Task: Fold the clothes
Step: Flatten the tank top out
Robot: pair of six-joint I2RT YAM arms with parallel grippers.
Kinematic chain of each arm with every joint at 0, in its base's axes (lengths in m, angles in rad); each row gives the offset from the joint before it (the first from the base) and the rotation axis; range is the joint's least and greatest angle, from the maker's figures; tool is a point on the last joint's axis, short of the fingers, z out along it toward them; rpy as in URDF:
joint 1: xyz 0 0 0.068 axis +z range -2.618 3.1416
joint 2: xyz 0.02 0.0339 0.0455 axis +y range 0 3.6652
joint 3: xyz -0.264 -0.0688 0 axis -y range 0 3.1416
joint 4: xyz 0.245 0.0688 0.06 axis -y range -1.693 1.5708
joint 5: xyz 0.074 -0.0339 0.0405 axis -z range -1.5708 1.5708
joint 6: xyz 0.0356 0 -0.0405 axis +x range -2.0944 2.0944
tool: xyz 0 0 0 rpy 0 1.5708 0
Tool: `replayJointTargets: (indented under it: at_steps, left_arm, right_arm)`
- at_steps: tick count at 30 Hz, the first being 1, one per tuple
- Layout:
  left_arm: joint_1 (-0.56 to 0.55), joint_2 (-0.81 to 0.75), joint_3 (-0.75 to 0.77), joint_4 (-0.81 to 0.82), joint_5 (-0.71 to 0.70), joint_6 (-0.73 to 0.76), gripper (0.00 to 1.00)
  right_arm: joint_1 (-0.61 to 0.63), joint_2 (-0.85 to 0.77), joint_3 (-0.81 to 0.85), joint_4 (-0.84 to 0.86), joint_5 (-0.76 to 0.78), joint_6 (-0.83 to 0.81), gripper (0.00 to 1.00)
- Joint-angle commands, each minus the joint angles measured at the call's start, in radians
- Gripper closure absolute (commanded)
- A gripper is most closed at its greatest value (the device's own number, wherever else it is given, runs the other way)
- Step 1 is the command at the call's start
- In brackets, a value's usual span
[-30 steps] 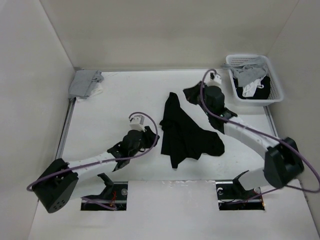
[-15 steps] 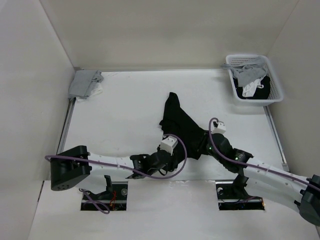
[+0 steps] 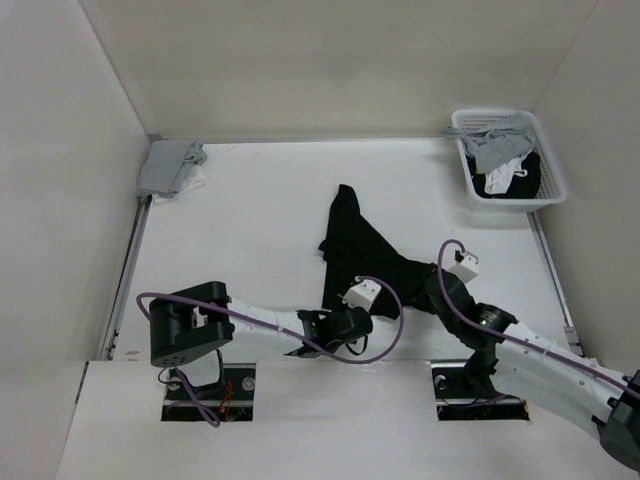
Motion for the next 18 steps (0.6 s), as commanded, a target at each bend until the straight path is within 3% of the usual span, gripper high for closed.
replayJointTargets:
  at_steps: [1, 6, 10, 12, 16, 18]
  left_arm:
    - [0.023, -0.041, 0.016, -0.065, -0.077, 0.016, 0.95]
    - [0.157, -0.277, -0.081, -0.052, -0.099, -0.005, 0.96]
    - [0.351, -0.448, -0.145, -0.052, -0.062, -0.031, 0.96]
    - [0.440, -0.492, -0.152, -0.057, -0.032, -0.041, 0.96]
    - [0.640, -0.555, -0.132, -0.042, 0.019, -0.068, 0.96]
    - [0.738, -0.578, -0.098, -0.034, 0.030, -0.099, 0.96]
  right_arm:
    - [0.016, 0.065, 0.038, -0.015, 0.012, 0.005, 0.51]
    - [0.148, 0.168, 0.099, -0.016, -0.014, -0.027, 0.68]
    - [0.199, 0.227, 0.151, 0.008, -0.049, -0.068, 0.77]
    - [0.202, 0.245, 0.168, 0.025, -0.057, -0.085, 0.74]
    - [0.198, 0.296, 0.181, 0.060, -0.054, -0.099, 0.49]
    - [0.194, 0.314, 0.185, 0.068, -0.052, -0.101, 0.45]
